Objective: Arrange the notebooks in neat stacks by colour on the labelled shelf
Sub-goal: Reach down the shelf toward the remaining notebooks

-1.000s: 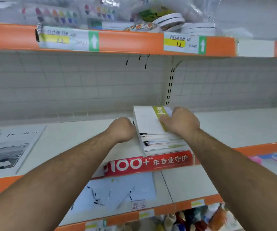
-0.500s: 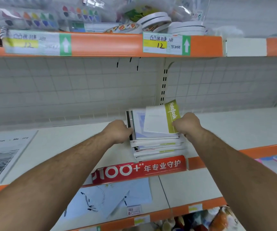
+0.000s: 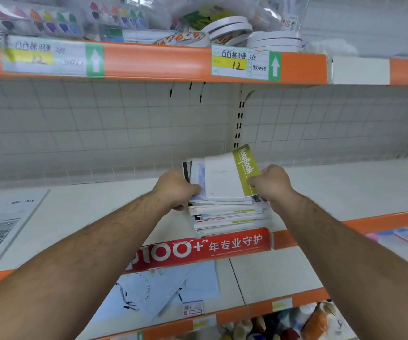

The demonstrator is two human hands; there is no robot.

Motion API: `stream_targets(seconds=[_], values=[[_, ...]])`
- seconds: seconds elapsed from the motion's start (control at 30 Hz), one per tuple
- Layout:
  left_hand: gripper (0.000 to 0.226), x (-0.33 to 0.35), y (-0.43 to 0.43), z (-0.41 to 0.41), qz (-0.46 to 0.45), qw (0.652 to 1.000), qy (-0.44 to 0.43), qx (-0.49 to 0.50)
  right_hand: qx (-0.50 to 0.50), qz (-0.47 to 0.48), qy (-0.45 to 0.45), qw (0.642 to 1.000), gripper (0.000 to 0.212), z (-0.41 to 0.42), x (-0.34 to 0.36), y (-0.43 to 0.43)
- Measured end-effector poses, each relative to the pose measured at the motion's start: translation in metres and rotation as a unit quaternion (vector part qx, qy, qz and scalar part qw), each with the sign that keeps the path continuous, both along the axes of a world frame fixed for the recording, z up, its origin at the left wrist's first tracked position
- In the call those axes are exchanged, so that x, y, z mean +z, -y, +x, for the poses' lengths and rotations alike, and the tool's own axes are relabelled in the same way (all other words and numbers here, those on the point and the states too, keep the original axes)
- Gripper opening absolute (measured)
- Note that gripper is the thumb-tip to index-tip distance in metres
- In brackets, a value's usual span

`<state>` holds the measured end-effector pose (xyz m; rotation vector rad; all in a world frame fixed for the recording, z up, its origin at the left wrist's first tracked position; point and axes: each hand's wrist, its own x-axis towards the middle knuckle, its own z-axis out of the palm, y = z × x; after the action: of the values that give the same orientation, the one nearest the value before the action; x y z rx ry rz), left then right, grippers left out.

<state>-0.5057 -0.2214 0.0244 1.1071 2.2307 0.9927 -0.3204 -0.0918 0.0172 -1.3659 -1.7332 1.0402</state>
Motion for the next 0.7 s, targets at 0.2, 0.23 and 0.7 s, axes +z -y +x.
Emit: stream_targets(seconds=[0.2,0.23,0.7], values=[[0.017,0.000,-0.001,-0.005,0.006,0.996,0.075,0.049,-0.016,-0.016,-0.019,1.000,0.012,0.000,-0.002,-0.003],[0.016,0.001,-0.002,-0.005,0.017,0.995,0.081,0.061,-0.029,-0.013,-0.018,0.999,0.009,0.000,-0.002,-0.003],[0.009,0.007,0.013,-0.019,0.023,0.978,0.187,0.090,-0.069,-0.010,-0.038,0.997,0.020,0.000,-0.003,0.001]])
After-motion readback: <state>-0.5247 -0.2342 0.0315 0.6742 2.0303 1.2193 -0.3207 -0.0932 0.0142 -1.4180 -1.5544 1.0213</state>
